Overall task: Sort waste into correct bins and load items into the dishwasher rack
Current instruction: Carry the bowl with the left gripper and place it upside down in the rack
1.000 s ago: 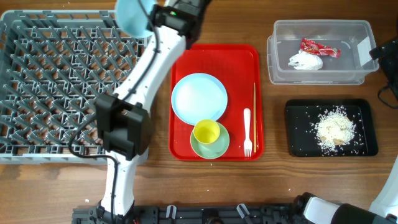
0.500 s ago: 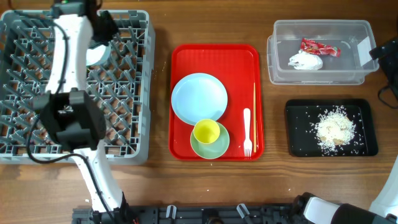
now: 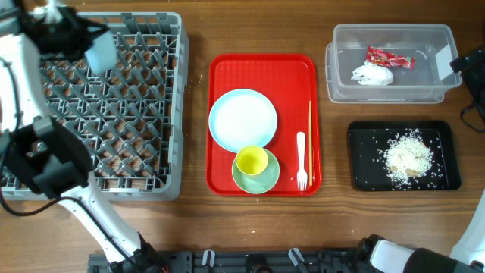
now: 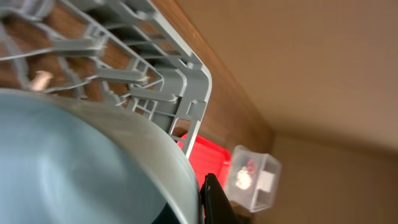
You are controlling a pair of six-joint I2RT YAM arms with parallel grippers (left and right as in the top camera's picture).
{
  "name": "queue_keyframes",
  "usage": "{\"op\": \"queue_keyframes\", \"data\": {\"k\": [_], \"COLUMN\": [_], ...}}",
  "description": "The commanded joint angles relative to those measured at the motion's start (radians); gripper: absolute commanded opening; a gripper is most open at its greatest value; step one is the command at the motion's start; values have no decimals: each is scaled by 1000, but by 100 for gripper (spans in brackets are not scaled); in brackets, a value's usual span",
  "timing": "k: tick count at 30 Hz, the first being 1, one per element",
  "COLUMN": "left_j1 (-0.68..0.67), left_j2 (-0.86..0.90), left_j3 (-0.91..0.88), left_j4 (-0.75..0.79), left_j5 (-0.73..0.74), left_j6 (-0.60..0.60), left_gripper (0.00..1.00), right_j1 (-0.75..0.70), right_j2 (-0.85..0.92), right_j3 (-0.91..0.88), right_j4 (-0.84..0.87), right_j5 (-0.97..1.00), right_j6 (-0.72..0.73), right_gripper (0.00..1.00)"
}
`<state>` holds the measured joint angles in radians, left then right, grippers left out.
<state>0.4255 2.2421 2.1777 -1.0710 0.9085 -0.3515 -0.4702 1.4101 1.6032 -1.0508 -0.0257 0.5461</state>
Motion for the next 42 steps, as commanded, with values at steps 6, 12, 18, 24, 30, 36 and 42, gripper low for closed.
{"op": "queue_keyframes", "data": {"k": [6, 12, 18, 24, 30, 36, 42], "left_j1": [123, 124, 163, 220, 276, 346, 368], "left_j2": [52, 54, 63, 63, 42, -61, -248], "left_j3": [-30, -80, -150, -287, -298, -298, -298], "left_j4": [-65, -40, -39, -18, -94, -136, -181], "left_j5": [383, 481, 414, 414, 263, 103, -341], "left_j6": [16, 79, 90, 120, 121, 138, 63], "left_gripper": [4, 4, 4, 4, 26, 66, 97], "right_j1": [-2, -2, -2, -2, -2, -2, -2], "right_j2": [6, 6, 6, 6, 6, 6, 6], "right_j3": [-1, -1, -1, -1, -1, -1, -1], "right_j4": [2, 2, 2, 2, 2, 2, 2], "right_j5": [-2, -2, -2, -2, -2, -2, -2], "right_j6": [6, 7, 7, 7, 6, 6, 7], "right_gripper": [100, 100, 100, 100, 100, 100, 100]}}
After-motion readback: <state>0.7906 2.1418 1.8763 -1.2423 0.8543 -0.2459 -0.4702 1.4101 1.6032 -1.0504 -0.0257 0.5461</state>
